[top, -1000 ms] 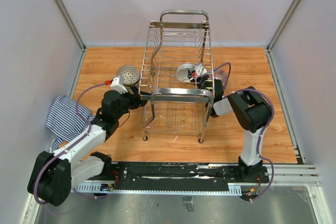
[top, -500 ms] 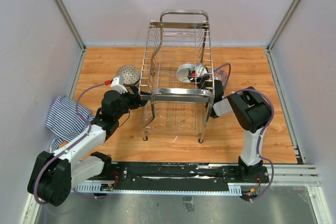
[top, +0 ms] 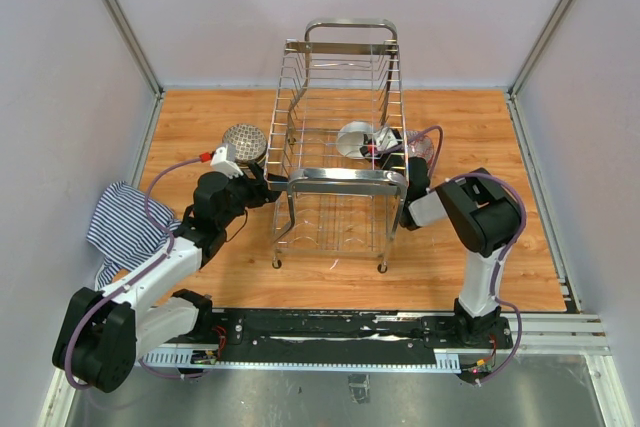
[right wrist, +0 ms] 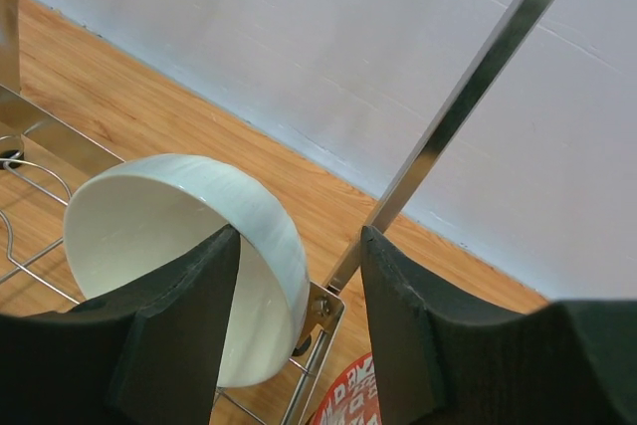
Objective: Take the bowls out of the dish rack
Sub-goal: Adjust the dish rack at the center of the board.
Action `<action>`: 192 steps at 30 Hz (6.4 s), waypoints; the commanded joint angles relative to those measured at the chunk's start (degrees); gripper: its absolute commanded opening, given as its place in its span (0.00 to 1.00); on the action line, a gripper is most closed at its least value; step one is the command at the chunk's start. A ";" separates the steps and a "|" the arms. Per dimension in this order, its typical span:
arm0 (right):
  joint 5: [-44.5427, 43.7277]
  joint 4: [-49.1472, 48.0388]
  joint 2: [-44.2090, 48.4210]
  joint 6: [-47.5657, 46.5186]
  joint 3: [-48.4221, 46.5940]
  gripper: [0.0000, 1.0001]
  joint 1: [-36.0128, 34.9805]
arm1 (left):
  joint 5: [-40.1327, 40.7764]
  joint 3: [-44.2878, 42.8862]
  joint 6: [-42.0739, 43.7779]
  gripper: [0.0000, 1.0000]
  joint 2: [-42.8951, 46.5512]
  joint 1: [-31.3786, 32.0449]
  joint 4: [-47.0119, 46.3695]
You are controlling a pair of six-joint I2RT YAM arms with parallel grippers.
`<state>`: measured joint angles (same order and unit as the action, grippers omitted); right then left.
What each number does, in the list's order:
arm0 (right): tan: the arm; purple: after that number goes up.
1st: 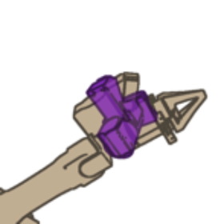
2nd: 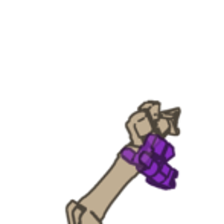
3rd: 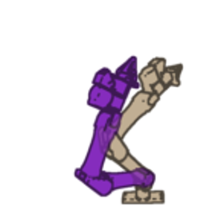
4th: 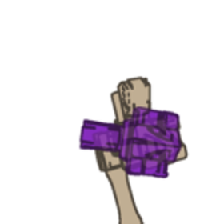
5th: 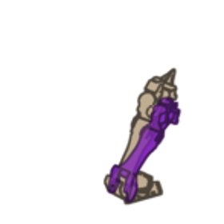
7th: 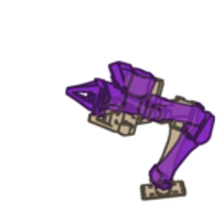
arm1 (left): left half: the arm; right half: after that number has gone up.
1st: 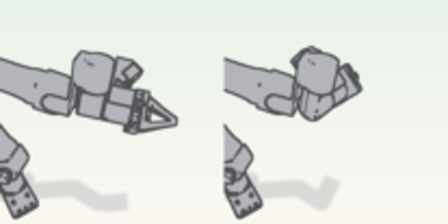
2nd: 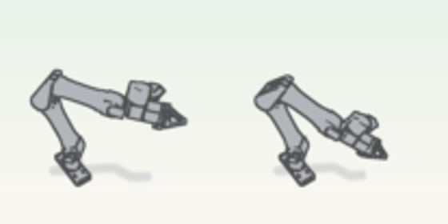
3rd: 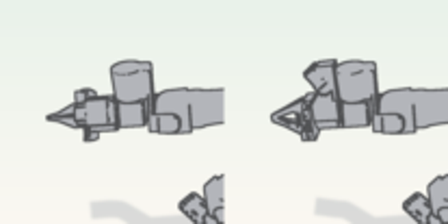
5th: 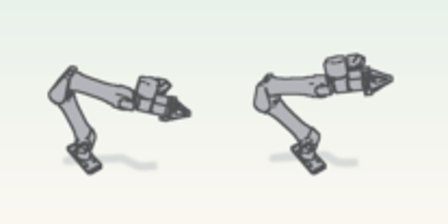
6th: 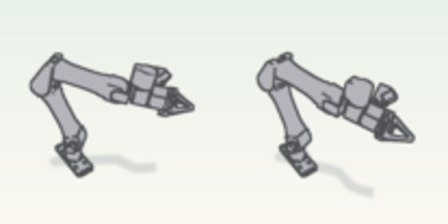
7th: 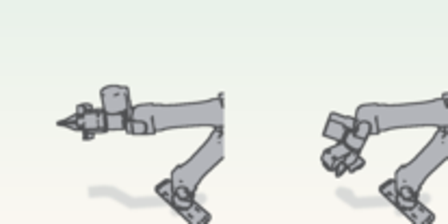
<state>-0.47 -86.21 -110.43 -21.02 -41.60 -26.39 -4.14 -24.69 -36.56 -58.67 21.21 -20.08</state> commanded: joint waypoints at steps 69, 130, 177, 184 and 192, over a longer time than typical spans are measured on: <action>-7.18 -2.04 -6.55 -13.88 -5.34 0.10 -3.84 | 0.47 0.96 -0.71 0.73 0.43 0.41 -4.89; -9.56 -4.56 -5.67 -10.71 -8.37 0.33 -3.81 | 0.84 -0.54 -0.27 0.73 -1.00 0.40 -4.18; -9.87 -4.18 11.82 9.36 4.86 0.42 2.75 | 3.28 -3.72 0.70 0.74 5.61 0.40 3.60; -17.72 5.53 20.60 12.16 8.63 0.44 3.07 | 3.04 -3.41 0.52 0.74 7.22 0.41 4.93; -18.71 26.35 34.62 22.89 10.80 0.47 5.11 | 1.18 -2.07 0.08 0.74 9.85 0.40 6.05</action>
<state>-17.23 -71.85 -81.73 -5.06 -31.86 -22.79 -1.78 -26.37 -36.47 -51.16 21.21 -14.35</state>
